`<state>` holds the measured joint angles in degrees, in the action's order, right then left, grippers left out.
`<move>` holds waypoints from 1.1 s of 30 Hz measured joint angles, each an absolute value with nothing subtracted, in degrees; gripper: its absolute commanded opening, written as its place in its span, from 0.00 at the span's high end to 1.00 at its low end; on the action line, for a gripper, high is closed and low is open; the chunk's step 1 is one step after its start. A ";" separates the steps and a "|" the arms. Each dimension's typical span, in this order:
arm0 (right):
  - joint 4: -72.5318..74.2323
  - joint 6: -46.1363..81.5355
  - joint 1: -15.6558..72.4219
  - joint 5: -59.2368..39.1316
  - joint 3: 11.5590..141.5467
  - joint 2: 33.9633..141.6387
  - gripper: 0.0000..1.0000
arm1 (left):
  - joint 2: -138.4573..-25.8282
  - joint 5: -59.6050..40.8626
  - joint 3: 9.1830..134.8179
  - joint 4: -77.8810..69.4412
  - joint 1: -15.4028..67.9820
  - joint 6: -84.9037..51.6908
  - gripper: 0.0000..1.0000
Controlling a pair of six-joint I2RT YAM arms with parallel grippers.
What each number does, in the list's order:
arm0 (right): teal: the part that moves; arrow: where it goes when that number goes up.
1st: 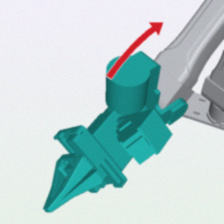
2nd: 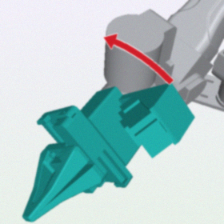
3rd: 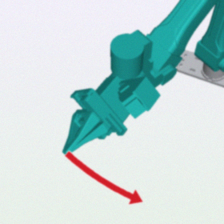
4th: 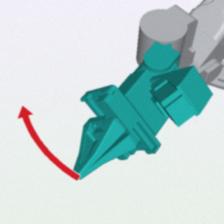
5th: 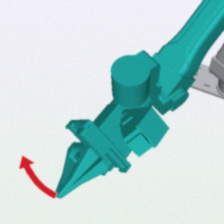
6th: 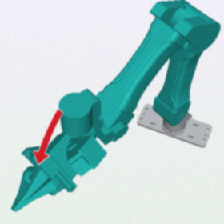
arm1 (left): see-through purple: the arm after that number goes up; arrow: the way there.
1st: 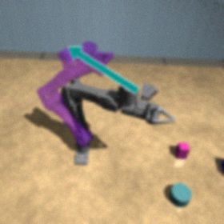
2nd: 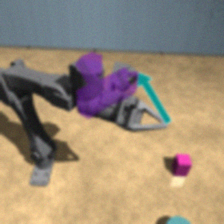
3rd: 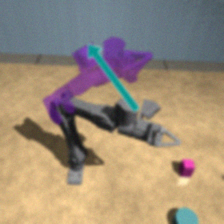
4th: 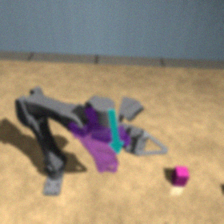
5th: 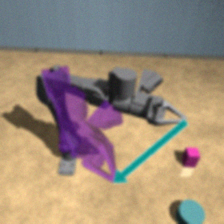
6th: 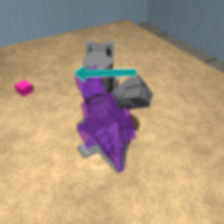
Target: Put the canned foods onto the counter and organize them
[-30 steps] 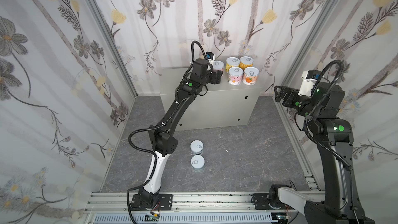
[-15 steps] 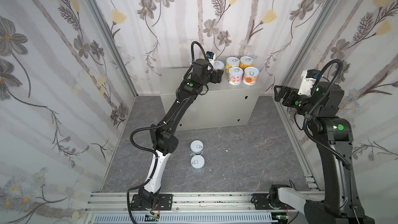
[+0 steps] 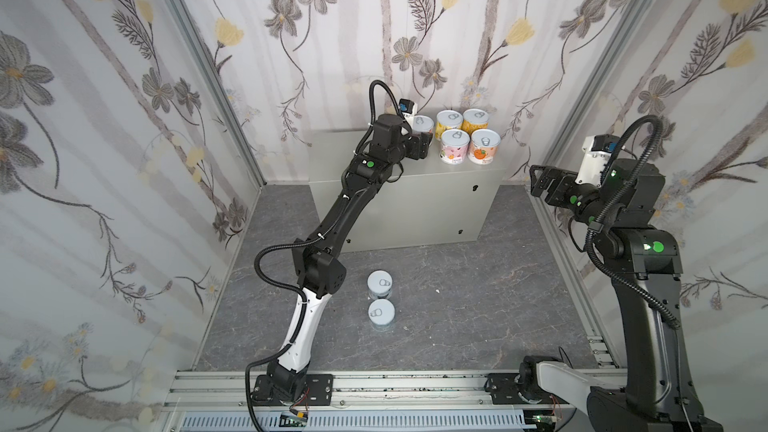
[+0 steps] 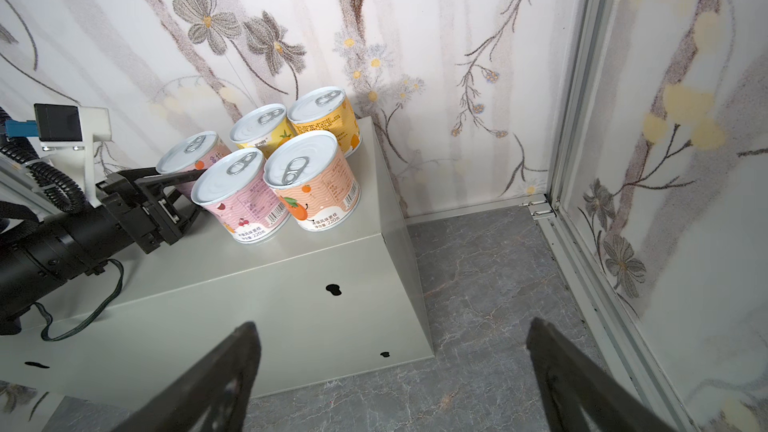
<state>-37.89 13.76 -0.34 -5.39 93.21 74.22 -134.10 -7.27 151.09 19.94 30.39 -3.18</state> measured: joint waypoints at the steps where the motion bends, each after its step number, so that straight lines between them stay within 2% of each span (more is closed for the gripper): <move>1: -37.89 13.76 -0.34 -5.39 93.21 74.22 0.00 | -134.26 -7.31 151.28 19.92 30.39 -3.16 0.21; 10: -37.89 13.54 -0.56 -5.19 92.97 74.17 0.00 | -134.96 -7.57 151.87 19.07 30.39 -2.90 0.17; 20: -37.89 13.39 -0.71 -4.86 92.92 73.84 0.00 | -135.83 -7.57 152.40 18.37 30.39 -2.26 0.23; 33: -37.89 13.37 -1.26 -4.56 92.82 73.80 0.00 | -138.28 -7.70 154.95 16.51 30.33 -1.50 0.22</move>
<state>-37.89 13.37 -1.26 -4.56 92.82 73.80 -138.28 -7.70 154.95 16.51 30.33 -1.50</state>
